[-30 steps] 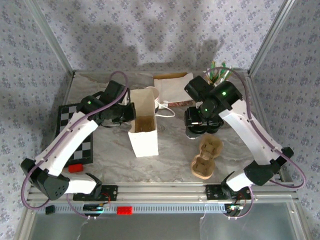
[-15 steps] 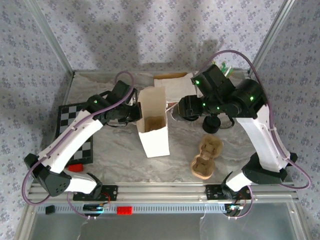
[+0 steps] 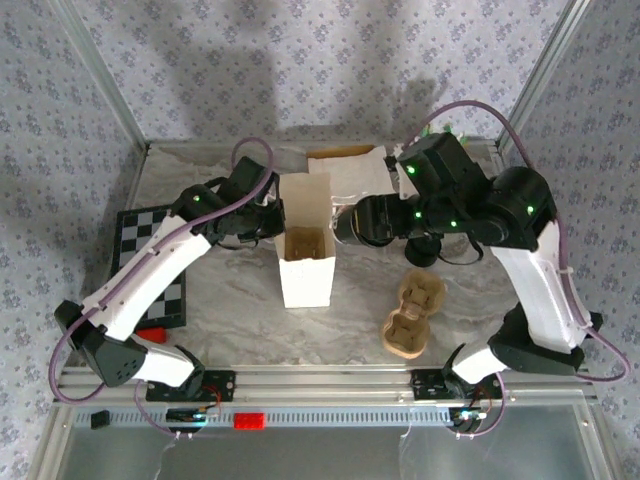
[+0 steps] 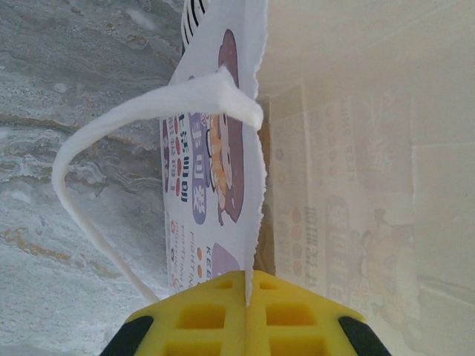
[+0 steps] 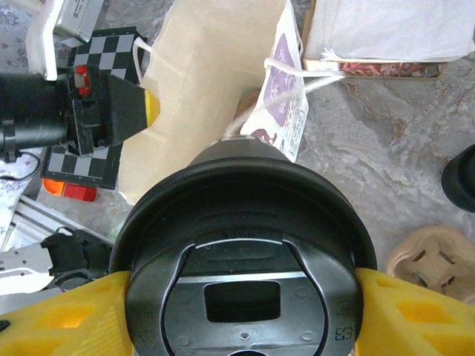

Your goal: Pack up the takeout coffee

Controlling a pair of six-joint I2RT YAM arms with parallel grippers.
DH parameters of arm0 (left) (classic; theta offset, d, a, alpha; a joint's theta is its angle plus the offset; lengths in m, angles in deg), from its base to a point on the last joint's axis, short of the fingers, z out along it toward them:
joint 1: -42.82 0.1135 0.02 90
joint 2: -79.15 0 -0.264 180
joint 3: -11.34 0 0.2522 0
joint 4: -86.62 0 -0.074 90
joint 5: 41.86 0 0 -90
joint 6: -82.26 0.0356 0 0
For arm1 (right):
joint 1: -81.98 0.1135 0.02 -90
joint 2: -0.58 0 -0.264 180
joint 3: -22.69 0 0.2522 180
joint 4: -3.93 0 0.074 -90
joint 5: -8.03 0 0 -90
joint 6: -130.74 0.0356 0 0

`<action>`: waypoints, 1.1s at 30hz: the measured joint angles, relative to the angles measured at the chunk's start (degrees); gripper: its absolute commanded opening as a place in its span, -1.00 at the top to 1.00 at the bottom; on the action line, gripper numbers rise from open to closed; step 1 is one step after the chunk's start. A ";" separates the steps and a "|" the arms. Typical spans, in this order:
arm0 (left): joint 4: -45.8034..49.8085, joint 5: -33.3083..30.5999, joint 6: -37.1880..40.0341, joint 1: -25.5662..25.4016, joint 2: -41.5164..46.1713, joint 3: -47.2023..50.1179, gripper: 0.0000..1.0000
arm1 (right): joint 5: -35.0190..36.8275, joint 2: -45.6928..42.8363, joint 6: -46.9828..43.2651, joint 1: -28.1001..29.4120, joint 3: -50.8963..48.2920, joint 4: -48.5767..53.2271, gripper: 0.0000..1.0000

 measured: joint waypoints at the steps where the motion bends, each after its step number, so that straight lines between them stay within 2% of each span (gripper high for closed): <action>1: -0.04 0.02 -0.15 0.07 0.00 0.00 1.00 | 0.00 -0.85 0.04 -0.02 -0.59 0.00 -0.29; 7: -1.01 0.46 -1.18 0.00 0.00 0.02 1.00 | -0.28 -1.97 0.79 0.39 0.96 0.00 -0.29; 14: -4.48 1.14 -4.17 -1.53 0.04 0.81 1.00 | -0.17 6.01 1.16 2.43 7.61 -0.02 -0.30; 23: -8.85 0.55 -8.94 -4.42 2.27 3.63 1.00 | 3.72 15.65 1.38 3.21 7.58 -0.02 -0.30; 33: -13.16 0.52 -13.22 -5.62 4.90 7.17 1.00 | 3.89 21.49 1.60 4.02 6.25 0.00 -0.30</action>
